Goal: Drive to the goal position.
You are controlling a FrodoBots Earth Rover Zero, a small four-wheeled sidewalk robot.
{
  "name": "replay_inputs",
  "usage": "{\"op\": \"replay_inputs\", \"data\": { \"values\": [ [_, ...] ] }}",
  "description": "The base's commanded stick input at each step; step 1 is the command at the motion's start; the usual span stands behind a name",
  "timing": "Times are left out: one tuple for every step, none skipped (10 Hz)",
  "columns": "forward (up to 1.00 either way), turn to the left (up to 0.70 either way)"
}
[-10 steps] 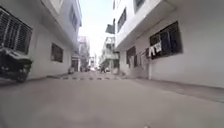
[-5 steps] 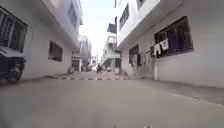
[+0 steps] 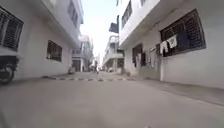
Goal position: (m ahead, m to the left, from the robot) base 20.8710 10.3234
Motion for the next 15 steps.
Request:
{"op": "replay_inputs", "data": {
  "values": [
    [1.0, 0.0],
    [1.0, 0.0],
    [1.0, 0.0],
    [1.0, 0.0],
    [1.0, 0.0],
    [1.0, 0.0],
    [1.0, 0.0],
    [1.0, 0.0],
    [1.0, 0.0],
    [1.0, 0.0],
    [1.0, 0.0],
    [1.0, 0.0],
    [1.0, 0.0],
    [1.0, 0.0],
    [1.0, 0.0]
  ]
}}
